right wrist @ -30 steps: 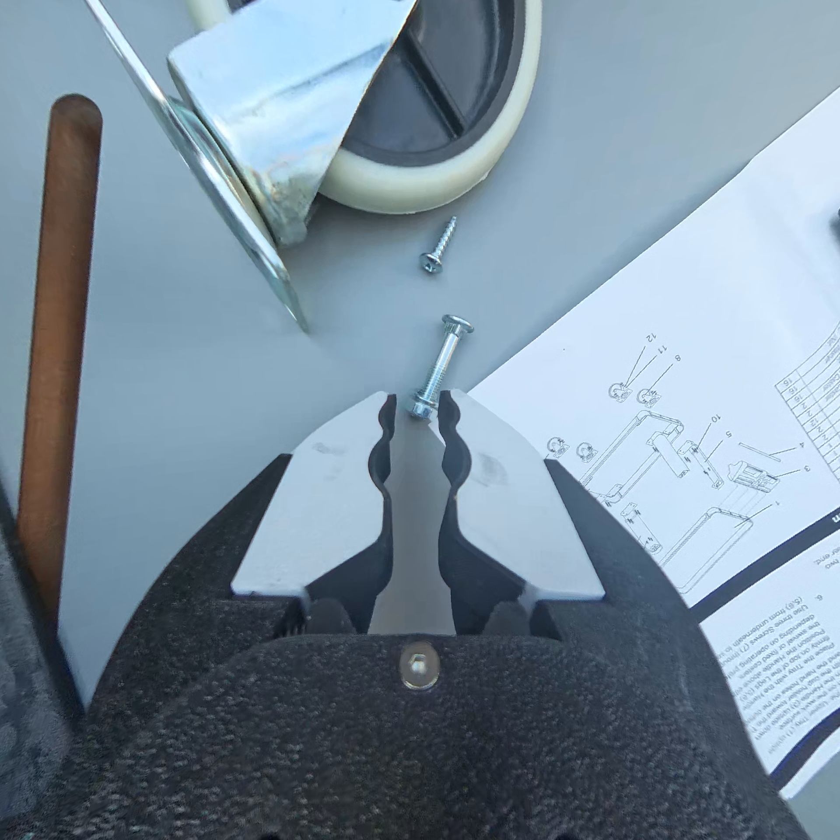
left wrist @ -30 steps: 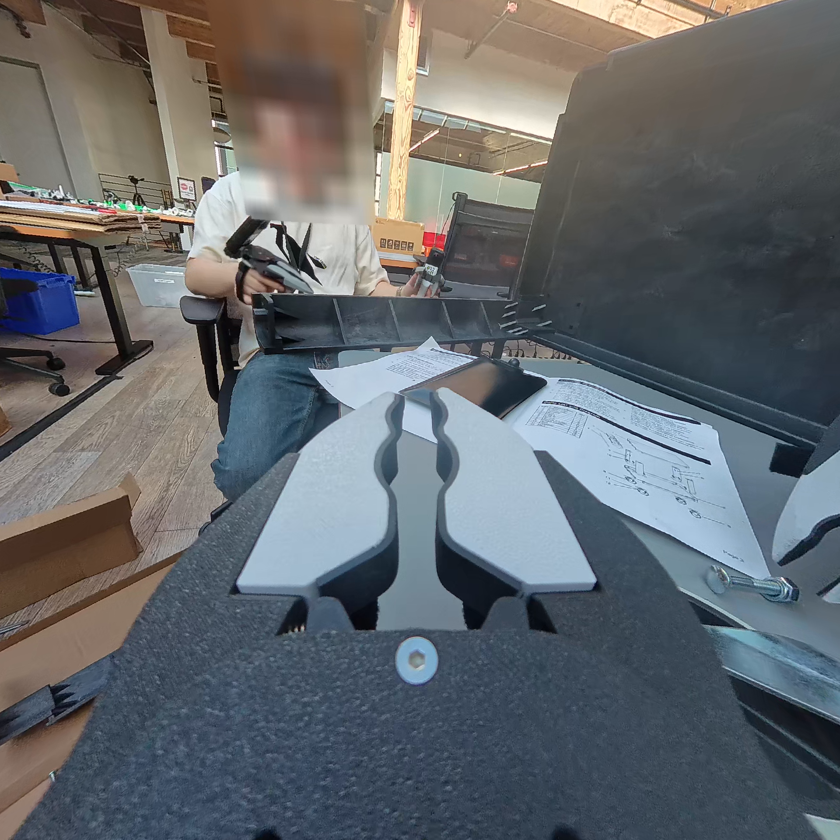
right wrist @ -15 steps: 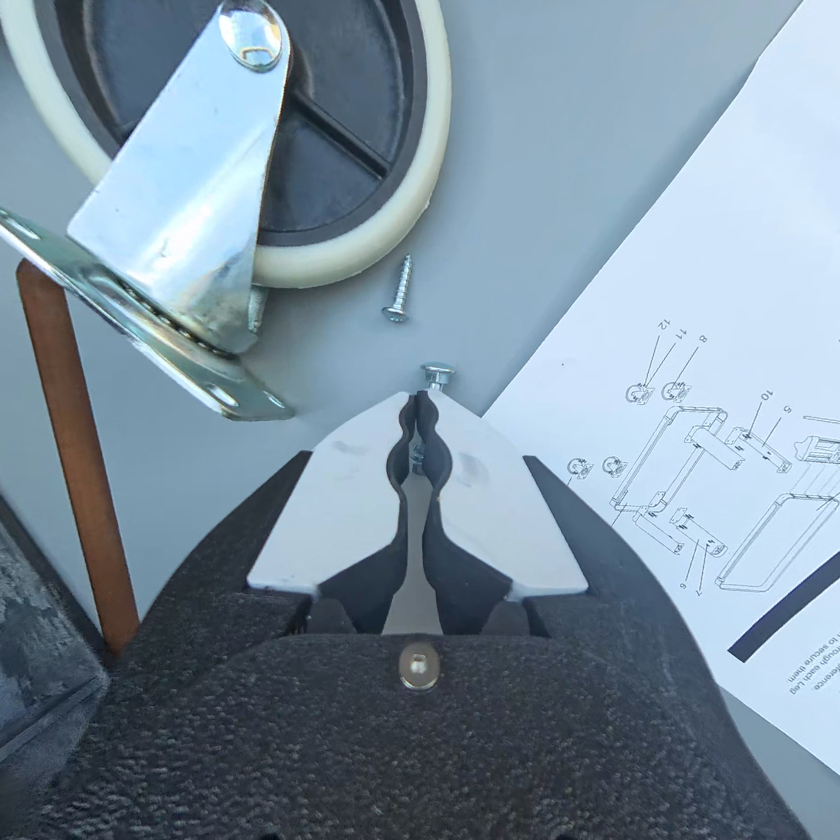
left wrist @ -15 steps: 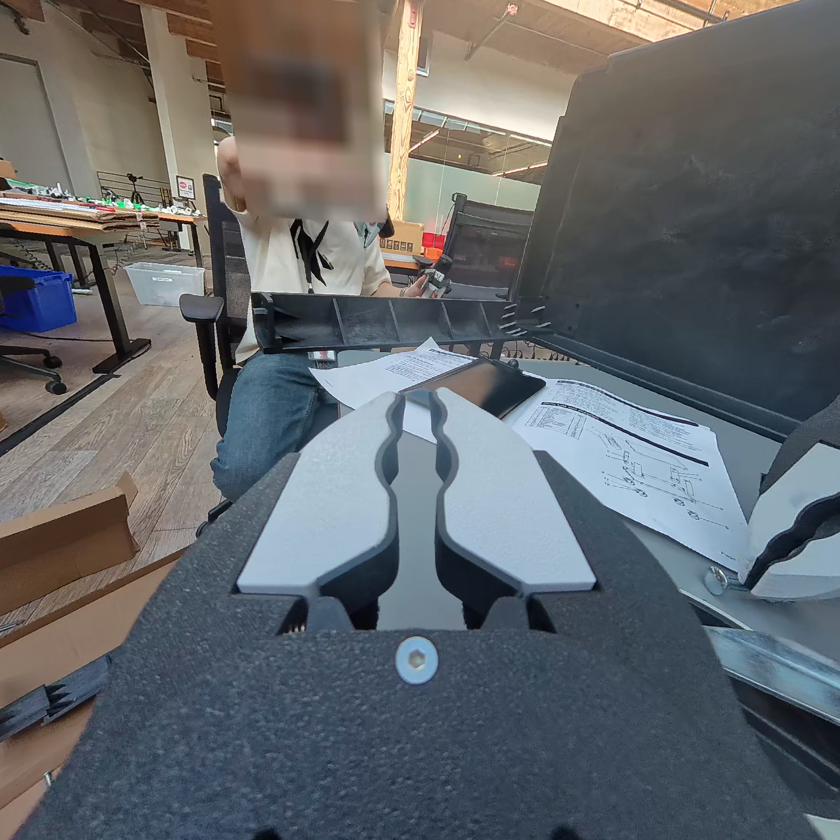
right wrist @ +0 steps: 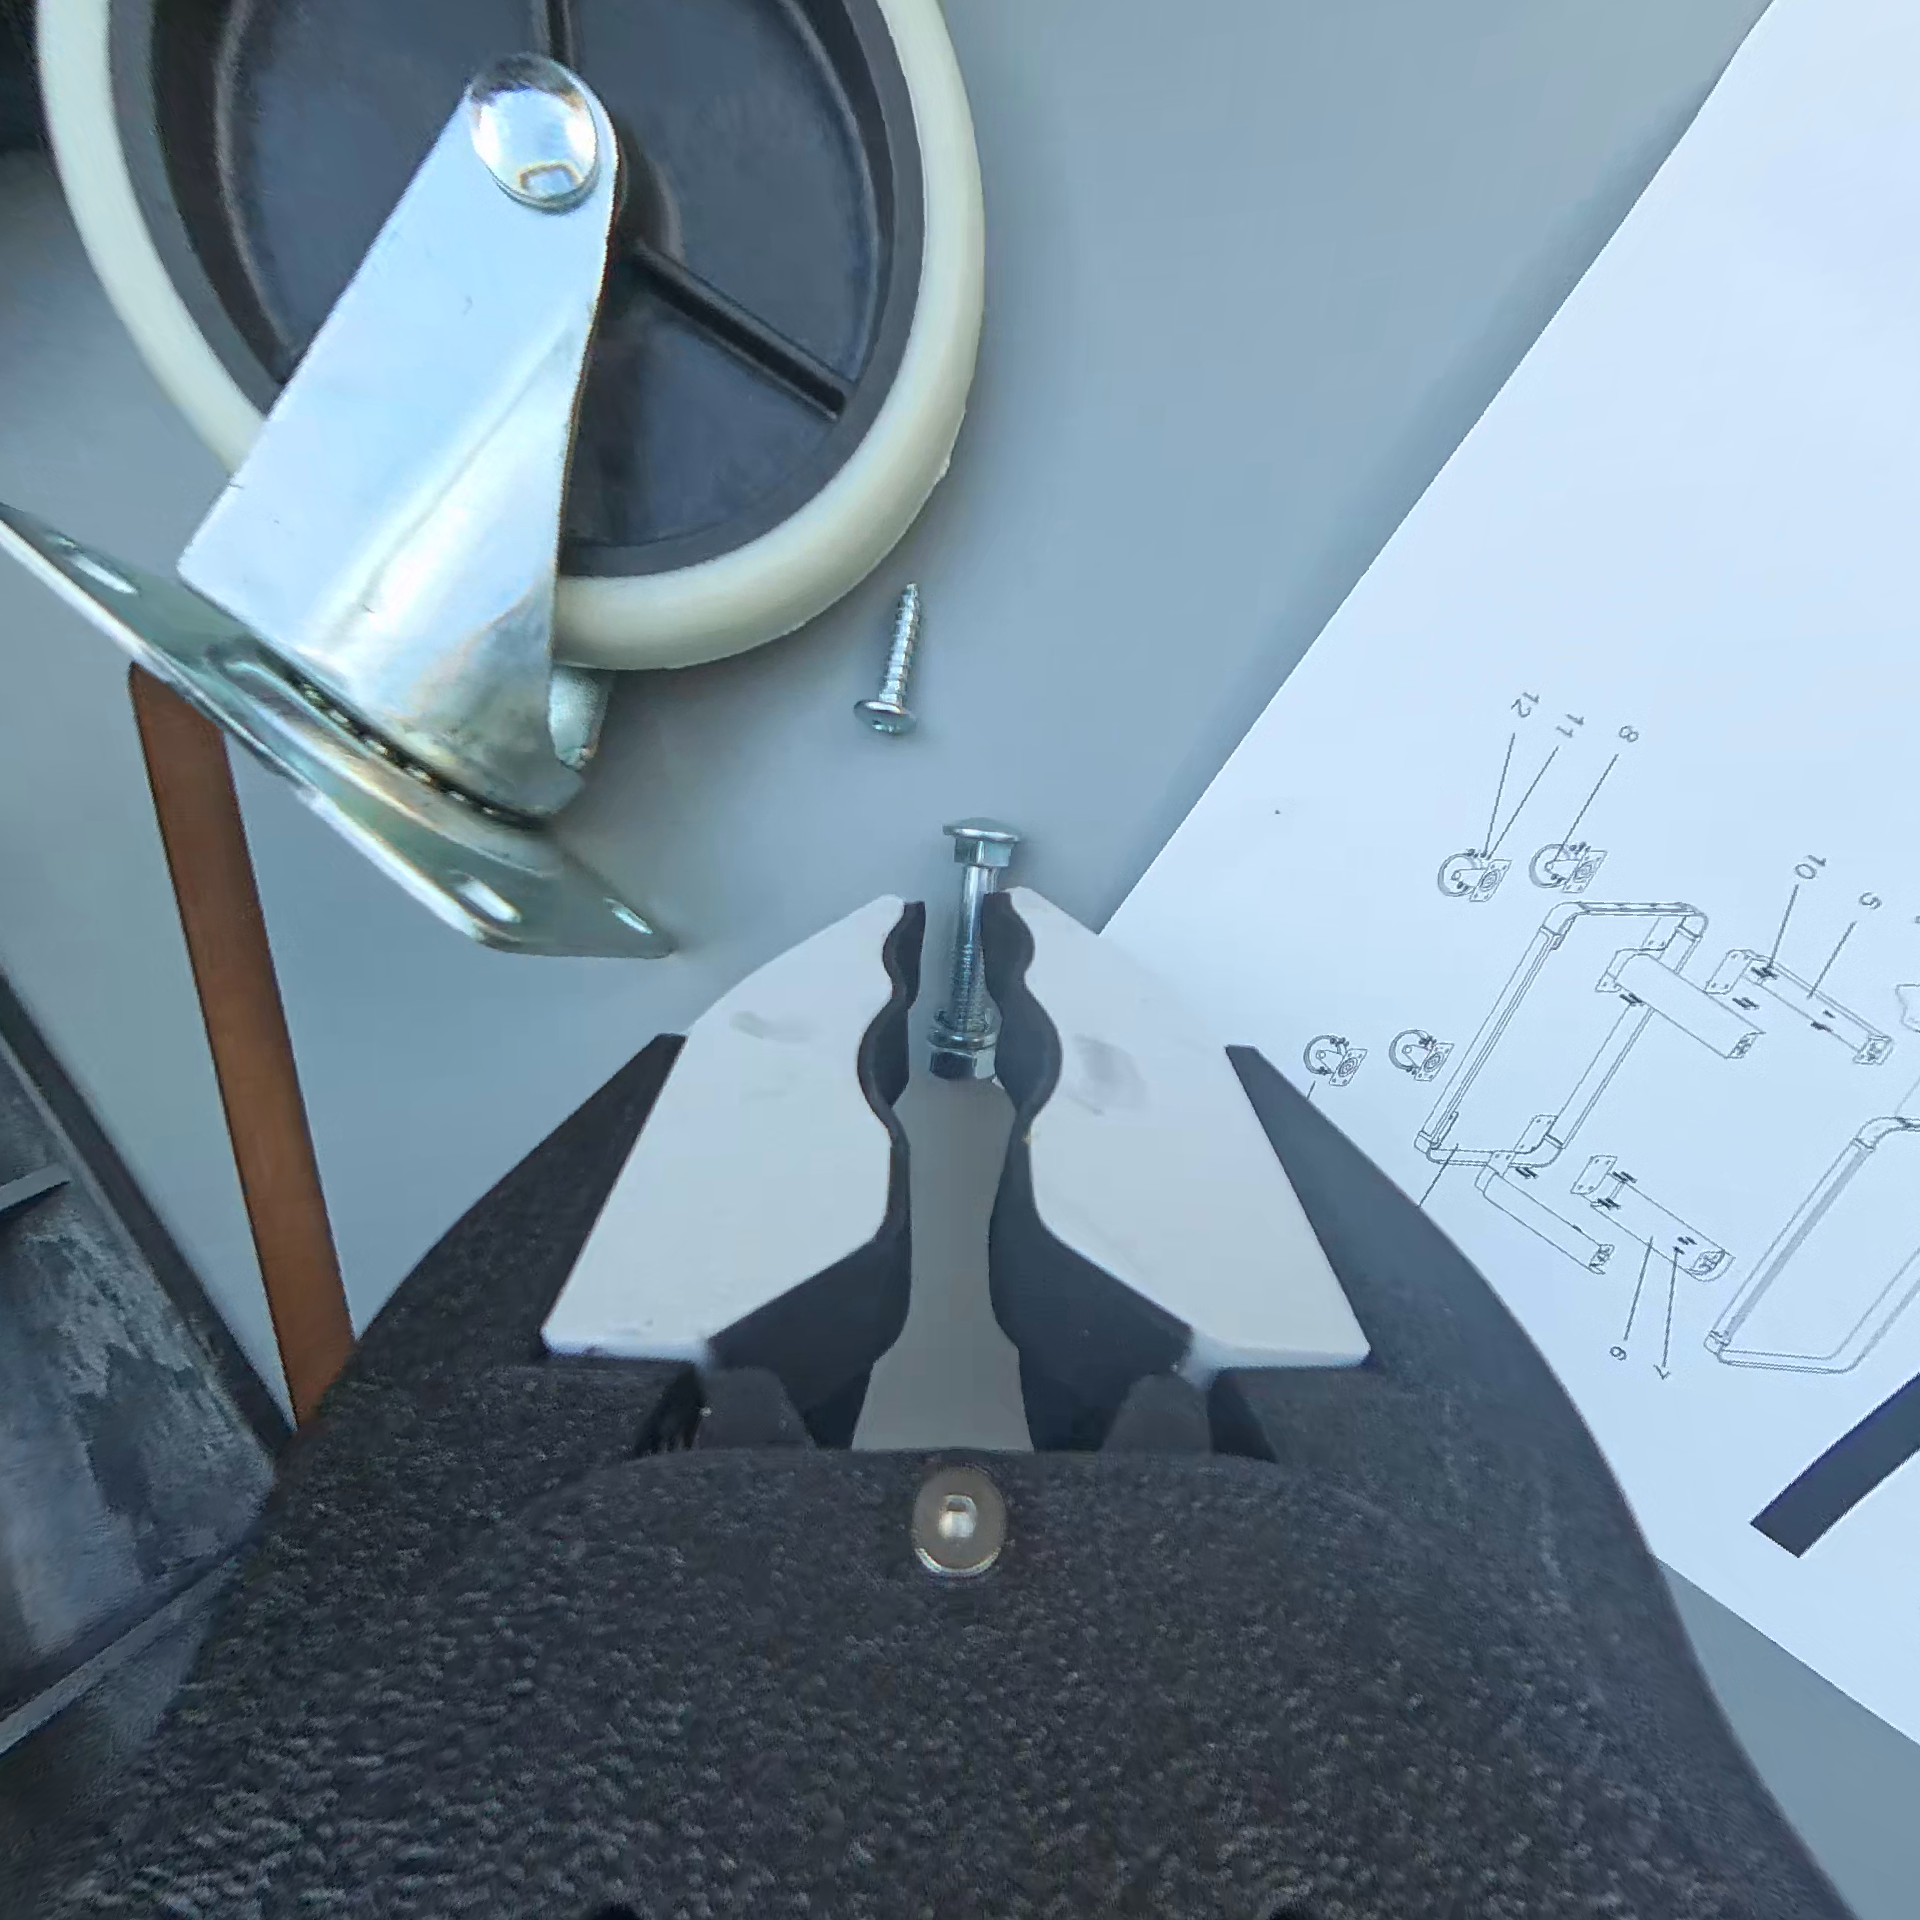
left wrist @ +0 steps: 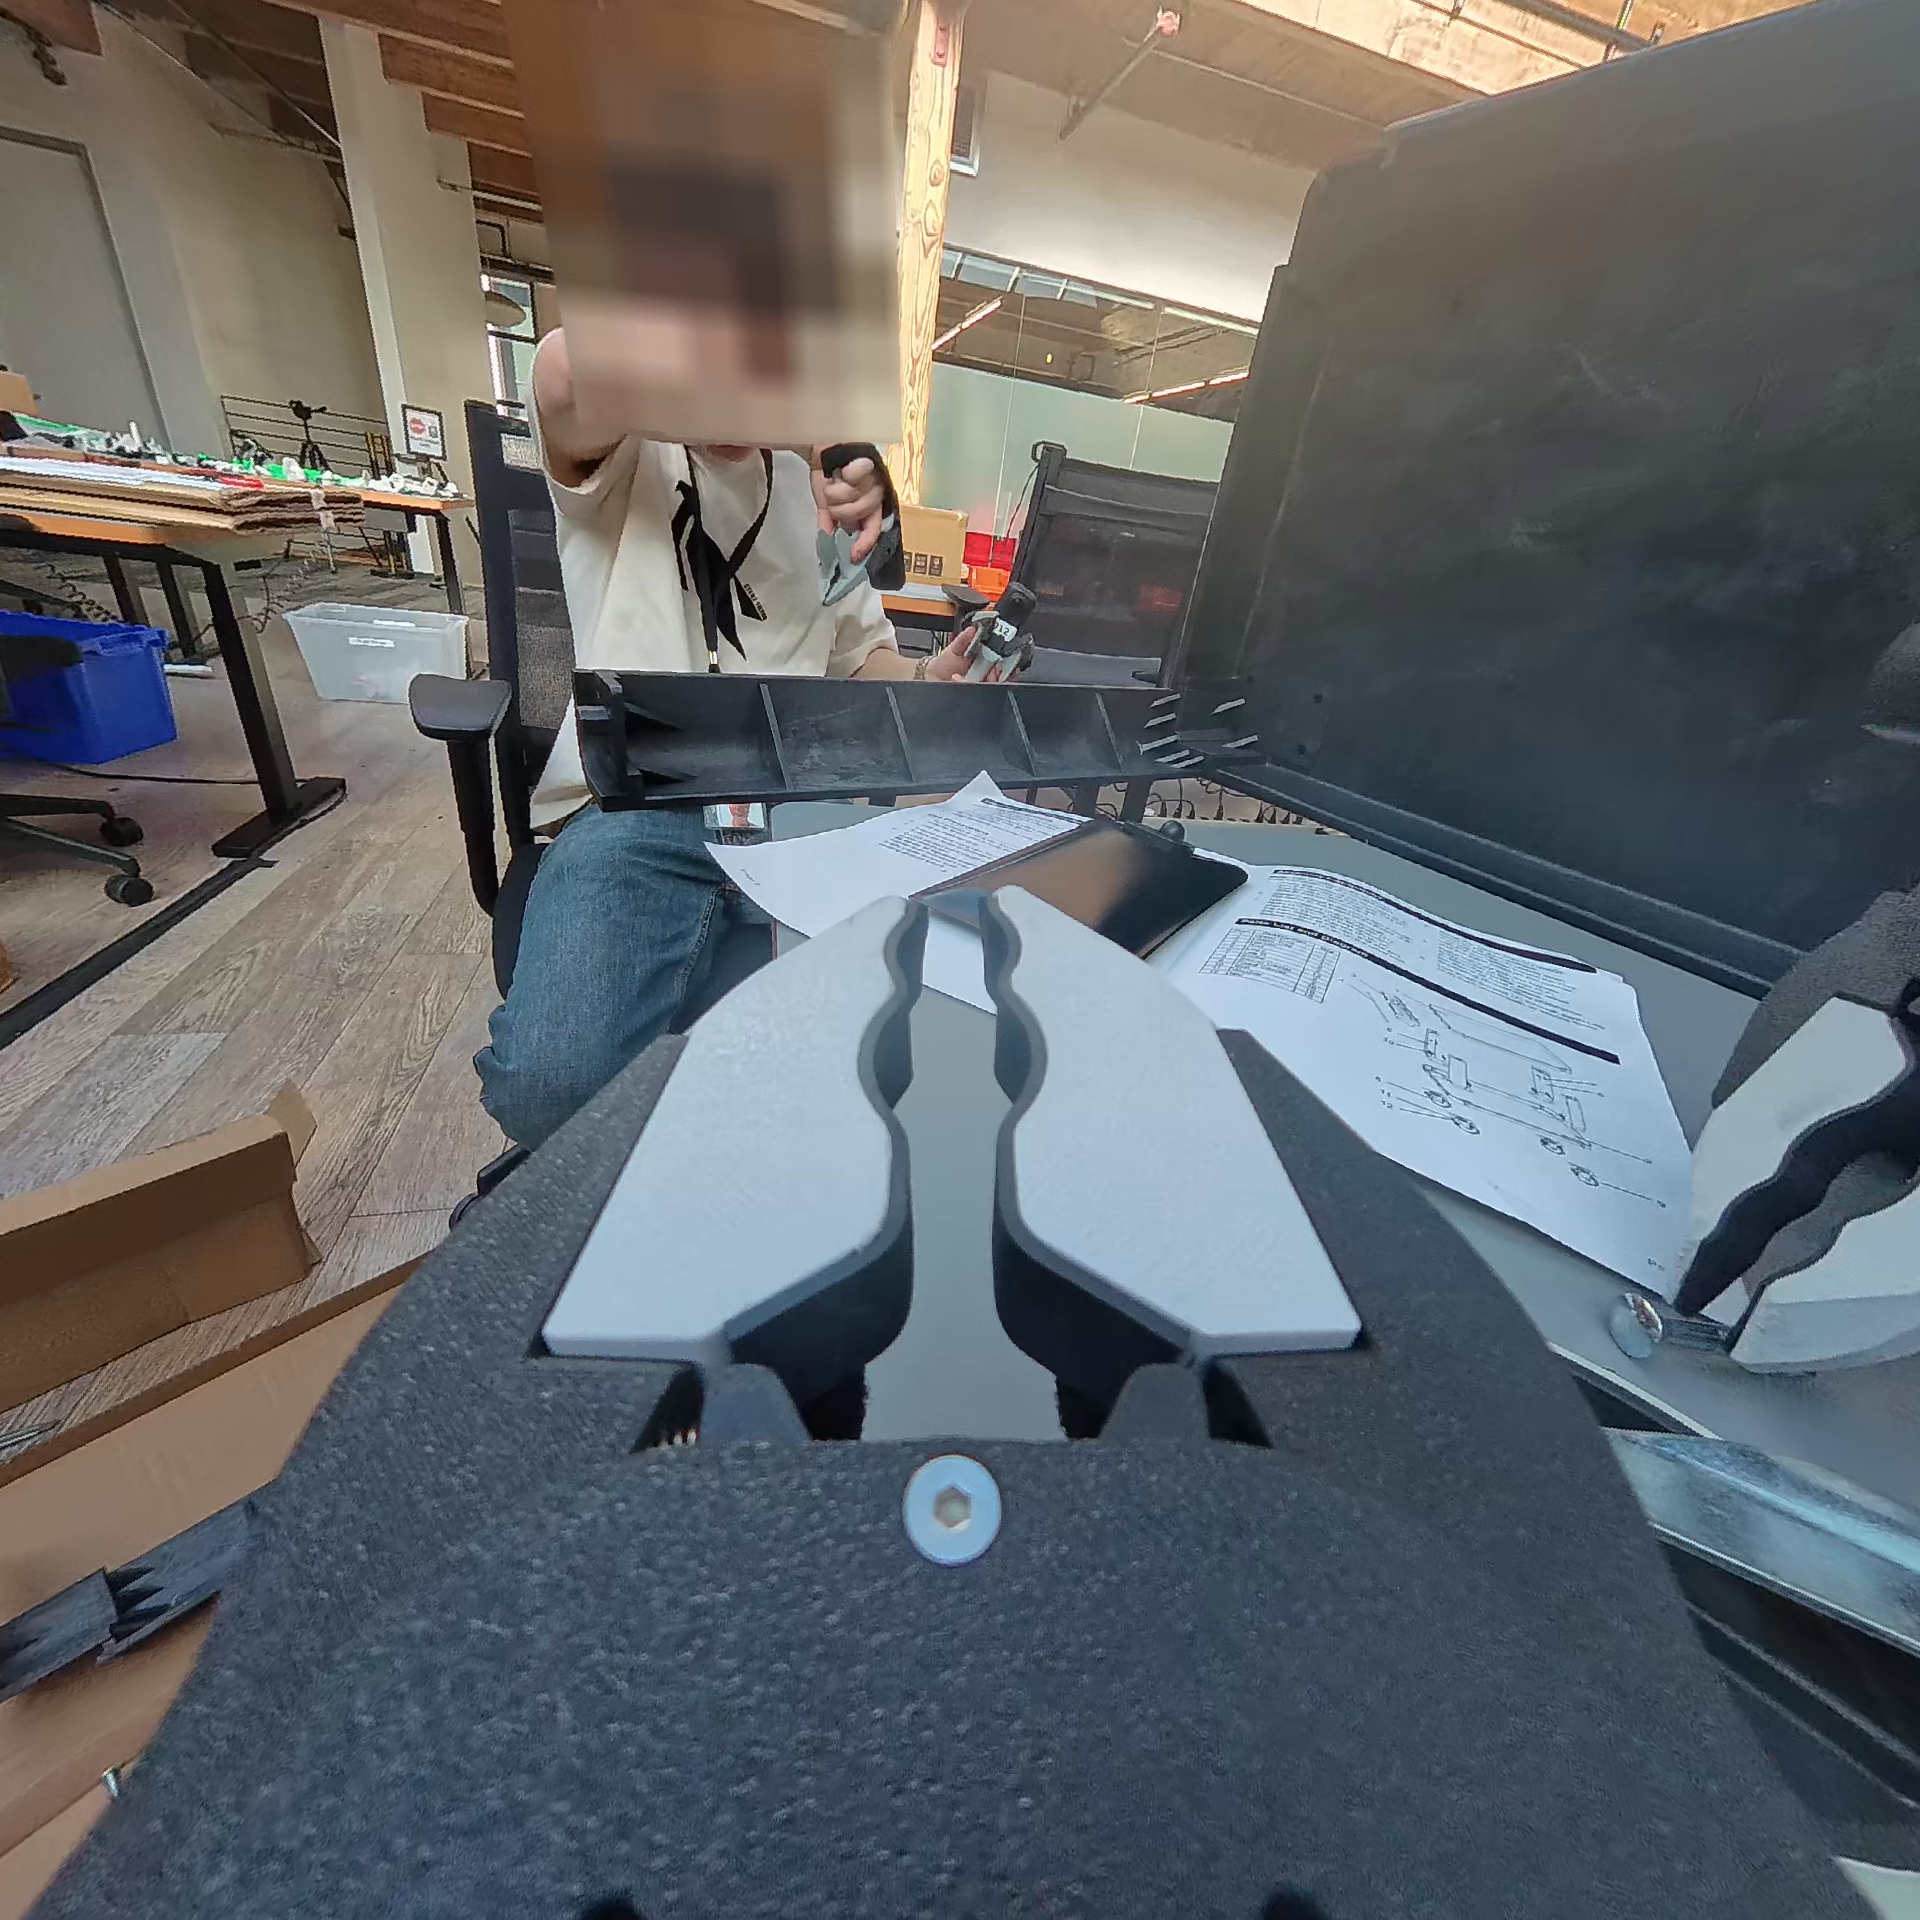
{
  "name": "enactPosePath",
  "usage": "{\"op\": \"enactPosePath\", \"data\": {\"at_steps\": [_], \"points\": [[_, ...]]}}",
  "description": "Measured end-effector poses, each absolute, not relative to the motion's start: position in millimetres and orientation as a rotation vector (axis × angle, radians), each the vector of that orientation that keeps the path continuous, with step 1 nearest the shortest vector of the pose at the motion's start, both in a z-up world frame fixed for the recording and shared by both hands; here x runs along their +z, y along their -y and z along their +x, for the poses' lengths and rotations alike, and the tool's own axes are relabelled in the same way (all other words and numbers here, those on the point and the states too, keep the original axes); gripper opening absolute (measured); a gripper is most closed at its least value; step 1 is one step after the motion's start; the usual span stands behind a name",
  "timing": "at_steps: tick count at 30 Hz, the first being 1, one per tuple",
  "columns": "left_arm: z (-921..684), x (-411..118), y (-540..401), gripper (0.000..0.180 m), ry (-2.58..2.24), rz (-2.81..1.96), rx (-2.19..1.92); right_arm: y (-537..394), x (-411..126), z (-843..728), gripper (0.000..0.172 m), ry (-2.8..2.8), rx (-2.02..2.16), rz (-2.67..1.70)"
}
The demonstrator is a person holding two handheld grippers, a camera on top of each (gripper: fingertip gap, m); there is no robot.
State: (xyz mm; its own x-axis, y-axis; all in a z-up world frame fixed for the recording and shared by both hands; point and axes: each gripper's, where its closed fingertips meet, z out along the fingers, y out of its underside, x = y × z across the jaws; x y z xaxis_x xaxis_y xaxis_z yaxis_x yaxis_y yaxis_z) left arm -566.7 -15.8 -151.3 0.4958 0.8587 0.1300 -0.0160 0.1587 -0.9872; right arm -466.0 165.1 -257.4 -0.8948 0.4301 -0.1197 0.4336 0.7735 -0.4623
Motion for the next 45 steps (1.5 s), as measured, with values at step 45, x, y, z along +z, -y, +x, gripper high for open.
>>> {"op": "enactPosePath", "data": {"at_steps": [45], "points": [[-543.0, -135.2, 10.0, 0.007, 0.671, -1.198, 0.818, -220.0, -255.1, -367.4, 0.007, -3.195, -0.794, 0.500]]}}
